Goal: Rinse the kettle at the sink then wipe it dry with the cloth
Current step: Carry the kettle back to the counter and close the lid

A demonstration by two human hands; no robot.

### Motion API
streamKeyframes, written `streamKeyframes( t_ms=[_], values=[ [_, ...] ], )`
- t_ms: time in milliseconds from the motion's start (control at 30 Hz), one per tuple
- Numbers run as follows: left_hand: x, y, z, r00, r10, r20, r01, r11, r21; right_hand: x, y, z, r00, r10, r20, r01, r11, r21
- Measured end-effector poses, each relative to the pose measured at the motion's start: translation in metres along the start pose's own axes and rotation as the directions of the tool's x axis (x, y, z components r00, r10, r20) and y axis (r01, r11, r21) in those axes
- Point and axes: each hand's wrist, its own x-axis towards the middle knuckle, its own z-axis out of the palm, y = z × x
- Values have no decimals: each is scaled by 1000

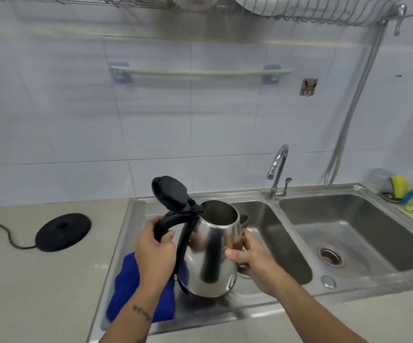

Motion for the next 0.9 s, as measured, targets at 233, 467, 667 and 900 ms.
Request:
streamKeyframes(
  t_ms=[233, 467, 667, 900],
  values=[
    [-8, 16, -75, 997, -27, 71, 28, 1000, -1, -30, 15, 53, 999, -42, 25, 41, 998, 57],
    [-4, 17, -146, 994, -54, 90, 56, 998, -22, -45, 15, 108, 996, -72, 60, 68, 995, 70],
    [18, 6, -212, 995, -64, 78, 70, 995, -66, -39, 2, 174, 991, -105, 88, 104, 995, 8],
    [69, -27, -305, 989, -88, 121, 102, 989, -110, -17, 7, 275, 992, -98, 77, 102, 994, -49]
  ],
)
